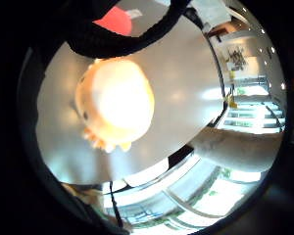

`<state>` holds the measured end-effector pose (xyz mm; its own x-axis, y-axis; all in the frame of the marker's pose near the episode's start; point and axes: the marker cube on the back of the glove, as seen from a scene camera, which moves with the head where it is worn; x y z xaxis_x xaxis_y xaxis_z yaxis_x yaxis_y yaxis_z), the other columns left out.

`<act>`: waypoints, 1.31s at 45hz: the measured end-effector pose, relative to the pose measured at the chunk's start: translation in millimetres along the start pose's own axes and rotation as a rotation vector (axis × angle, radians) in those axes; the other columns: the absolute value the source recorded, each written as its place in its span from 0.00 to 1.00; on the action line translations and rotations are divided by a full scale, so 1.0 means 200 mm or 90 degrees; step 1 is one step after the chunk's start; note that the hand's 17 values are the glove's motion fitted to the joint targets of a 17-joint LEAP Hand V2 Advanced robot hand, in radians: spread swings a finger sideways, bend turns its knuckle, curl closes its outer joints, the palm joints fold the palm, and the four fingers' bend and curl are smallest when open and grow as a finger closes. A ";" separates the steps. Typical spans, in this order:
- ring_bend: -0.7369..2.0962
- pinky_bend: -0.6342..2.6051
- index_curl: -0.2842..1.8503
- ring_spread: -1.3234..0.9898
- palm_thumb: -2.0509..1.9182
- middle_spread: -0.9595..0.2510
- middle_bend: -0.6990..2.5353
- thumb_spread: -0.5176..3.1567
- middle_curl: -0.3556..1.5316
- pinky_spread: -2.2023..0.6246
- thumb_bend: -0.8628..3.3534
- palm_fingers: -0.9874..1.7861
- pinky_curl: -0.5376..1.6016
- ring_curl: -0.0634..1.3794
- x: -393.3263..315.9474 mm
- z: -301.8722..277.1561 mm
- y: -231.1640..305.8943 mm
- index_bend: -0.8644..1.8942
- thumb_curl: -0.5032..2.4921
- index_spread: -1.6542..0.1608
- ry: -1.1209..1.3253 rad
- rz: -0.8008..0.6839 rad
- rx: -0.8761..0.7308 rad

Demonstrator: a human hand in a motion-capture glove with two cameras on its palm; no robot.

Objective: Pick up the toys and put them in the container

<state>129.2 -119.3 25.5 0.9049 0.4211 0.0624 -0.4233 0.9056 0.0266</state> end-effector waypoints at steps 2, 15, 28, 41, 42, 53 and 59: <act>0.37 0.51 0.19 0.55 0.52 0.76 0.25 0.49 0.26 0.78 0.20 0.22 0.42 0.18 0.01 0.02 -0.07 0.31 0.23 0.77 -0.011 0.002 -0.006; 0.36 0.51 0.17 0.55 0.52 0.77 0.25 0.46 0.27 0.78 0.20 0.22 0.42 0.21 0.01 0.14 -0.42 0.32 0.24 0.77 0.006 0.021 -0.046; 0.36 0.54 0.16 0.55 0.52 0.77 0.25 0.45 0.27 0.78 0.20 0.23 0.43 0.23 -0.03 0.33 -0.63 0.31 0.25 0.77 -0.078 0.131 -0.108; 0.42 0.54 0.19 0.54 0.61 0.73 0.30 0.51 0.30 0.76 0.25 0.46 0.42 0.26 -0.06 0.31 -0.66 0.41 0.29 0.74 -0.180 0.159 -0.037; 0.41 0.53 0.19 0.53 0.62 0.72 0.30 0.51 0.30 0.75 0.25 0.46 0.41 0.25 -0.07 0.29 -0.65 0.41 0.29 0.74 -0.175 0.152 -0.029; 0.52 0.51 0.22 0.45 0.69 0.63 0.33 0.48 0.34 0.67 0.28 0.63 0.41 0.33 -0.31 -0.01 -0.51 0.40 0.34 0.73 -0.167 -0.030 0.074; 0.52 0.50 0.23 0.42 0.69 0.59 0.34 0.44 0.36 0.65 0.27 0.64 0.42 0.35 -0.41 -0.20 -0.38 0.41 0.36 0.73 -0.135 -0.094 0.077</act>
<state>89.5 -221.1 -21.2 0.9327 0.2540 0.2559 -0.3018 0.9384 0.1683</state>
